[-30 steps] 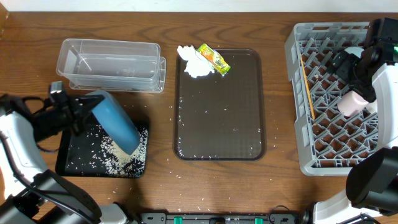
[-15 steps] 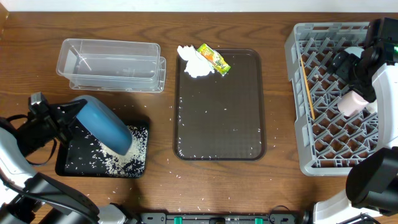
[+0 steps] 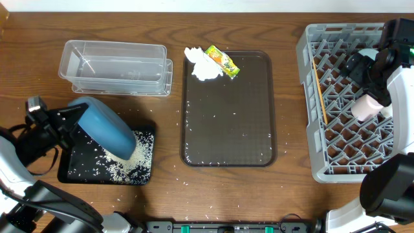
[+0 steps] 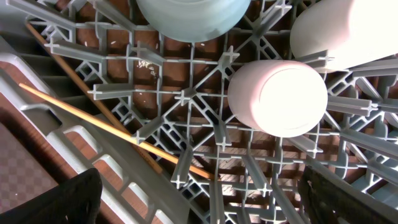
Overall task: Sort waste into correct bins and load items into the dishwasher rack
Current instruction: 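Tilt the blue plate to pour the rice onto the black tray, then carry the empty blue plate back and set it on the brown tray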
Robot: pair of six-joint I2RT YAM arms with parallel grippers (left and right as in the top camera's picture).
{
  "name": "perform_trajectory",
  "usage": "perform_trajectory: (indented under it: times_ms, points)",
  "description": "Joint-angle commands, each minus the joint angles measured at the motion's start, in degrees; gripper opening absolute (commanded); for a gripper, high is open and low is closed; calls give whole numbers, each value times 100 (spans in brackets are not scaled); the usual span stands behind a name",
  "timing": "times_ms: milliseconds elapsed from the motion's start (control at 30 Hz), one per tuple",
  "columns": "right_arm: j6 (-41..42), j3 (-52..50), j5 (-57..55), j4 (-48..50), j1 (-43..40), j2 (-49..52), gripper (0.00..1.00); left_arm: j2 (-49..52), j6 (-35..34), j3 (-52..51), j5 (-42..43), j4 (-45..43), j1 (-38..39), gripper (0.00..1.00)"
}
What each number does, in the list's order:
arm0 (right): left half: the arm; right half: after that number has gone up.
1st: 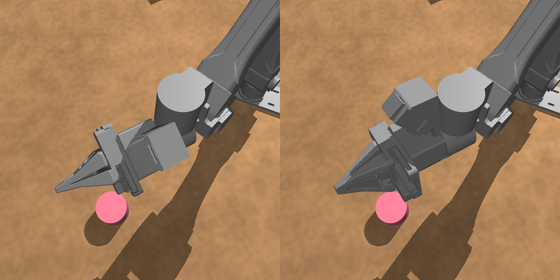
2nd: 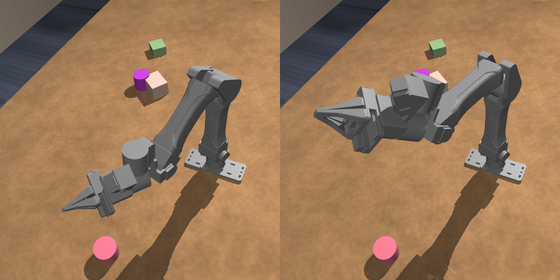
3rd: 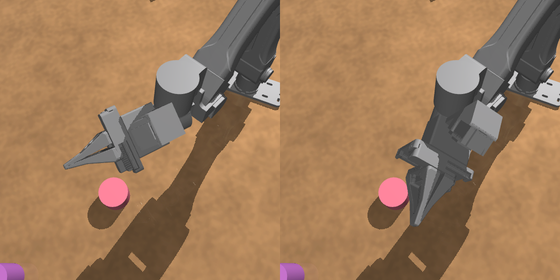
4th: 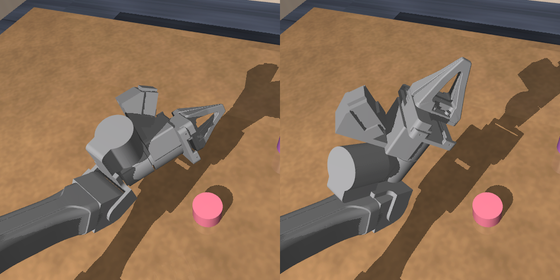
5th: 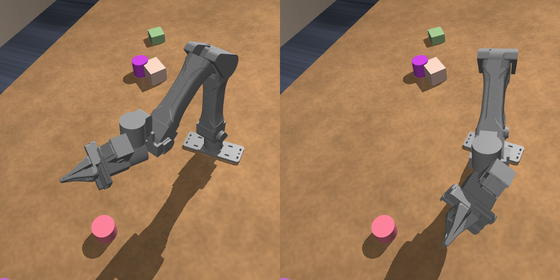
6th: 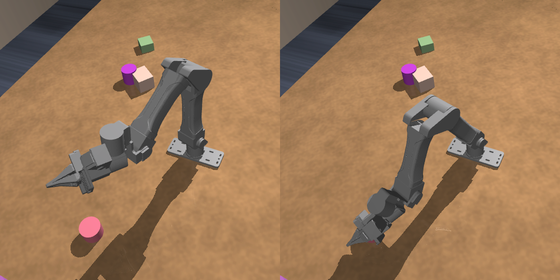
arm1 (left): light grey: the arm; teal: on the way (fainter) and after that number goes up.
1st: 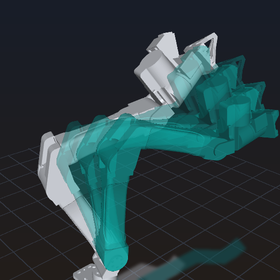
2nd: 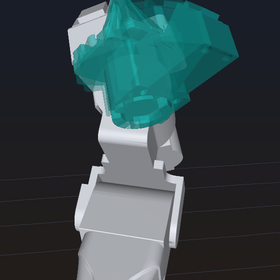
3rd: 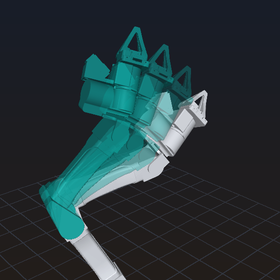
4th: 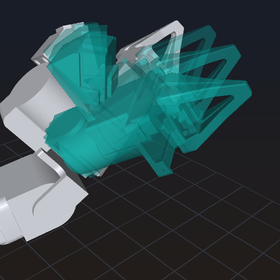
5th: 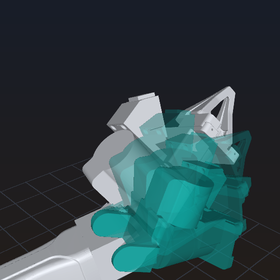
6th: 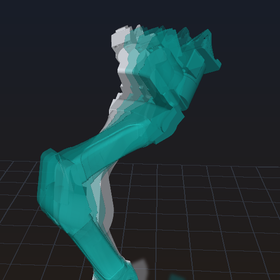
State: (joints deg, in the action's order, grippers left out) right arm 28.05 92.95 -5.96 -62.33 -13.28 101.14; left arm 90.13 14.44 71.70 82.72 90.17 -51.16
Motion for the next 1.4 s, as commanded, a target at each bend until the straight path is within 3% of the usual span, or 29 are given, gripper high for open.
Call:
perform_trajectory:
  times_ms: [0,67,167,367,600,700,833,1067,1267,1367]
  points:
    - [63,68,0,-7,-57,2,99,-116,638,-2,369,116,-15,6]
    - [63,68,-2,-7,-57,2,99,-127,737,-2,234,42,-15,6]
    - [63,68,0,-9,-57,2,99,-157,984,-2,184,632,-15,6]
    - [63,68,0,-9,-57,2,99,-643,1565,0,190,664,398,6]
    - [63,68,-2,-7,-59,2,99,-1388,1825,0,184,42,1971,6]
    - [63,68,0,-7,-57,2,99,-1484,1220,50,-79,-608,2863,6]
    - [63,68,0,-9,-57,2,99,-1495,-791,166,-1829,-2100,4360,6]
    - [63,68,0,-7,-57,2,99,-1478,-2306,214,-4310,-4216,7029,6]
    - [63,68,-2,-7,-57,0,99,-1228,-2396,173,-7230,-5165,8662,6]
    - [63,68,-2,-9,-57,2,99,-938,-2396,166,-7923,-5462,9154,6]
